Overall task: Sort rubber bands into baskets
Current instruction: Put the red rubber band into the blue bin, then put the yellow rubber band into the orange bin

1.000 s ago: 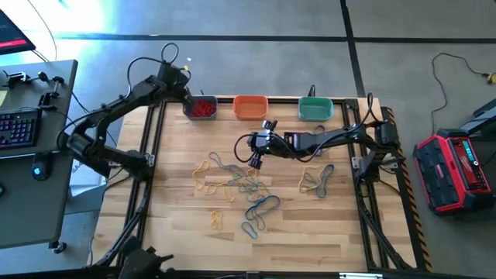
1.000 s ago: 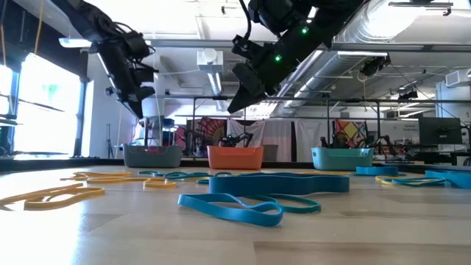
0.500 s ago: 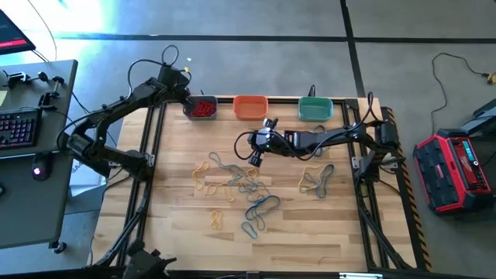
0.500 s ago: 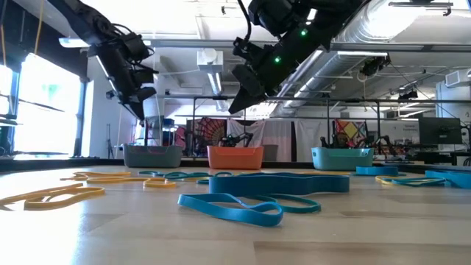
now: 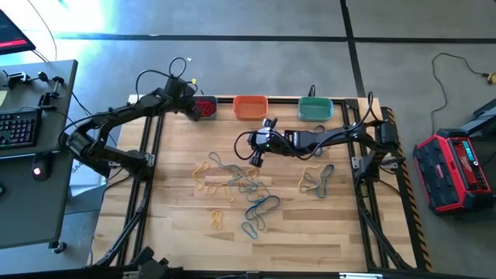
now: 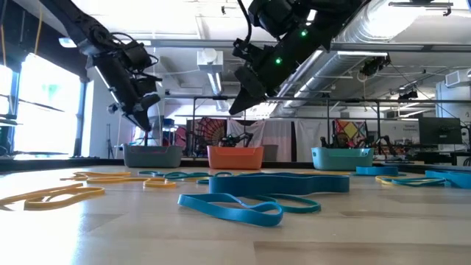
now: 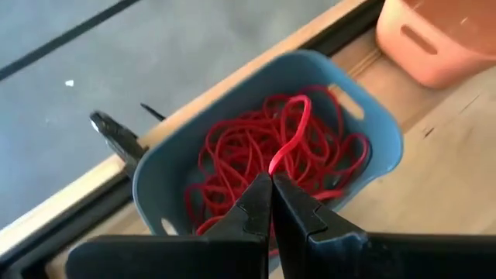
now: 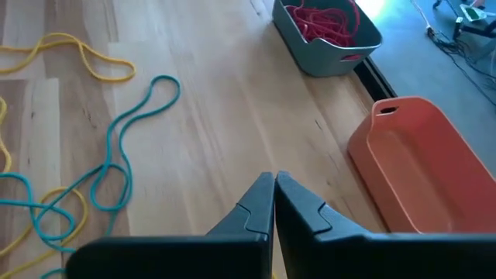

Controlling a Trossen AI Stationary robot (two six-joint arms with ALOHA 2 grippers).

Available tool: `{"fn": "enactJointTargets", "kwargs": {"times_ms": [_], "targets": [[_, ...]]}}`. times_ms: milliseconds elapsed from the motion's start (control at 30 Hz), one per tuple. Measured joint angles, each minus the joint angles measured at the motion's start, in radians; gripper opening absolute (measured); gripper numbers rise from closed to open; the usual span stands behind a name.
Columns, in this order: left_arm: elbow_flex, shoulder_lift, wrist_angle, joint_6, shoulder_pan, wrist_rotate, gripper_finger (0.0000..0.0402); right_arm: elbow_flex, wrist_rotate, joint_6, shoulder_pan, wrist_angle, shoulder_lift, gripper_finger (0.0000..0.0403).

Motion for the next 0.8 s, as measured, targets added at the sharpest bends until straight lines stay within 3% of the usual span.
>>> {"fn": "enactJointTargets", "kwargs": {"times_ms": [400, 800], "targets": [[-0.006, 0.0, -0.005, 0.01, 0.0, 0.001, 0.0006, 0.0, -0.016, 0.048, 0.0, -0.011, 0.0, 0.0002], [-0.007, 0.0, 0.096, 0.054, -0.025, 0.056, 0.0089, 0.0, -0.029, 0.104, -0.02, -0.011, 0.0, 0.0015]]}}
